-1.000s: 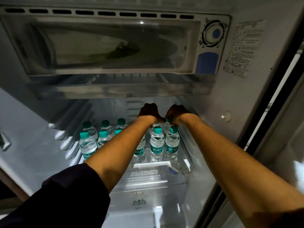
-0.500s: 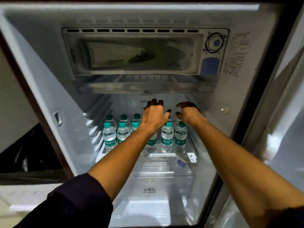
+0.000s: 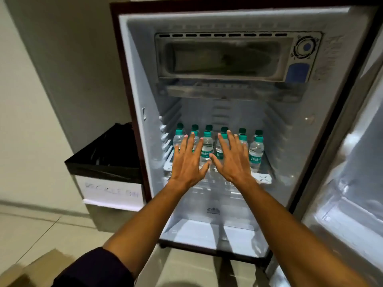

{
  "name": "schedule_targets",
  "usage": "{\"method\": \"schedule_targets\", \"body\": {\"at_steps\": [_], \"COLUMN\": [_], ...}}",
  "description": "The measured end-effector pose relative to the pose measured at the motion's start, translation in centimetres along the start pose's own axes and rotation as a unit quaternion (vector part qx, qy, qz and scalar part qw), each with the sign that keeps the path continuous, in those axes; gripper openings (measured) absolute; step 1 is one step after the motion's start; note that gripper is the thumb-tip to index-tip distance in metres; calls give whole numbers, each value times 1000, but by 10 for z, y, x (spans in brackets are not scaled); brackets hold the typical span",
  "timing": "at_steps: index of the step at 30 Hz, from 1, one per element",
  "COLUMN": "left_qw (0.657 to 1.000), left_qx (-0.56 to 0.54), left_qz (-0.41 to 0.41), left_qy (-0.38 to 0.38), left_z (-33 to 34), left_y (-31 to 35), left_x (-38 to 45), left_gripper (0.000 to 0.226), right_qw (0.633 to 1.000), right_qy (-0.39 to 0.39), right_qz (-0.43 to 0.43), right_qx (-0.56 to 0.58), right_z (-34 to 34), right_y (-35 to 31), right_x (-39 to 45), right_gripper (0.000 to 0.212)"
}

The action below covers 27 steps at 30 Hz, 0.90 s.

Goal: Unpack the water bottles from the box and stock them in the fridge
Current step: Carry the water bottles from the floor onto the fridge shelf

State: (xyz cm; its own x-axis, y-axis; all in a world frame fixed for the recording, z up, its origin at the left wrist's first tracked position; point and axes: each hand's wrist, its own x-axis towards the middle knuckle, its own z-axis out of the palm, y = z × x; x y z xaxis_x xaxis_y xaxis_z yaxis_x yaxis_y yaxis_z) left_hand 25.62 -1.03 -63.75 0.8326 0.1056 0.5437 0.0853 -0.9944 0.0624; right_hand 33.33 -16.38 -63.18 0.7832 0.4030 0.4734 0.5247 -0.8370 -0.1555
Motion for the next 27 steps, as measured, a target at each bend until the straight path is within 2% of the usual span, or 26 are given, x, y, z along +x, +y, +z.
{"method": "schedule_targets", "body": {"at_steps": [8, 12, 16, 20, 27], "left_qw": [997, 991, 978, 954, 876], "left_qx": [14, 27, 35, 44, 55], "left_qz": [-77, -126, -199, -290, -473], "left_qy": [-18, -36, -48, -67, -76], "left_z": [1, -4, -12, -23, -53], "left_y": [-50, -72, -95, -122, -160], "left_x": [-94, -153, -216, -289, -435], "left_gripper": [83, 81, 79, 80, 77], "right_qw": [997, 990, 977, 958, 909], "right_qy": [-20, -20, -53, -99, -180], "right_qz": [-58, -120, -175, -229, -343], "right_qx": [40, 74, 110, 145, 155], "right_z": [36, 55, 81, 107, 145], "right_y": [-61, -98, -144, -202, -305], "right_x": [-51, -80, -114, -153, -228], "right_gripper": [81, 80, 80, 80, 80]}}
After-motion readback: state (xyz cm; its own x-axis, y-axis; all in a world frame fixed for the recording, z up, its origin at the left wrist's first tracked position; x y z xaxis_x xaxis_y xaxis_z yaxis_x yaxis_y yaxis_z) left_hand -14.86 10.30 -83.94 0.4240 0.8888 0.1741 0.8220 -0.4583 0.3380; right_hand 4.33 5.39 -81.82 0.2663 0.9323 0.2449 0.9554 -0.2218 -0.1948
